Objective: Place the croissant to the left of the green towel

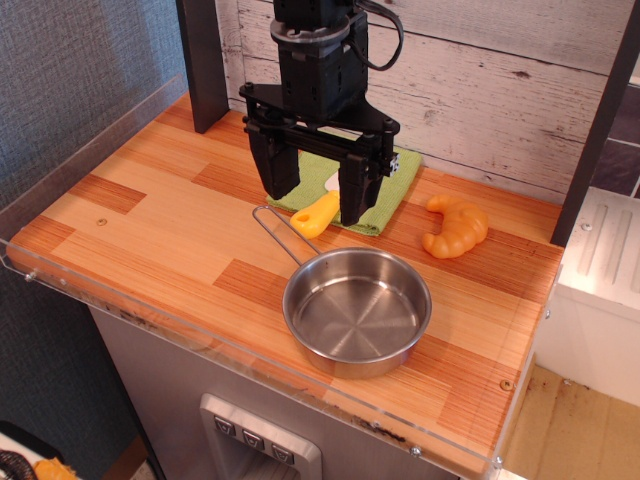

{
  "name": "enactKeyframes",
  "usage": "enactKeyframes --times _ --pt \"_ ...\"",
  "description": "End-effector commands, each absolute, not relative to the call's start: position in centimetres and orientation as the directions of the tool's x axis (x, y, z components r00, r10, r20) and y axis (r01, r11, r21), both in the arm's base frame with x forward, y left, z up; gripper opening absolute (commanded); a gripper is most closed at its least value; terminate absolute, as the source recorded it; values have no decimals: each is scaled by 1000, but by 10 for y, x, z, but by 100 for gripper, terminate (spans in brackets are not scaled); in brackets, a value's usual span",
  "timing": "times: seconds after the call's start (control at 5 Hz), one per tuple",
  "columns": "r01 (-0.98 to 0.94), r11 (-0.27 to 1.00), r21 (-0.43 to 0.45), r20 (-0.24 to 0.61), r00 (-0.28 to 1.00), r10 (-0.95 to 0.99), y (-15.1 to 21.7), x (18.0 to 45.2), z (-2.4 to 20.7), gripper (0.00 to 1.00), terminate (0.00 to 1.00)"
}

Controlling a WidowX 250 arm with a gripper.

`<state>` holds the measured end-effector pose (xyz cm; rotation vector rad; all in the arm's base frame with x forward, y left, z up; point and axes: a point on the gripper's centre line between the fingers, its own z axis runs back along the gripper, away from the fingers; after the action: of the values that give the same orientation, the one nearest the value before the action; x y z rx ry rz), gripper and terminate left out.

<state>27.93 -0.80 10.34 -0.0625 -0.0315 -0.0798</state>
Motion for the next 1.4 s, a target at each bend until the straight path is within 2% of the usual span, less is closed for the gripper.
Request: enactKeyframes --times 0.0,0.4,0.6,0.8,1.2 --pt "81 995 -61 34 996 -79 -8 279 103 100 0" --pt "124 992 -34 178 977 -116 -52 334 93 100 0" --pt "150 988 23 212 965 -152 -78 362 77 100 0" --pt "144 988 63 208 966 -154 -82 372 62 100 0" --pt "140 987 84 159 975 -152 -74 380 37 100 0"
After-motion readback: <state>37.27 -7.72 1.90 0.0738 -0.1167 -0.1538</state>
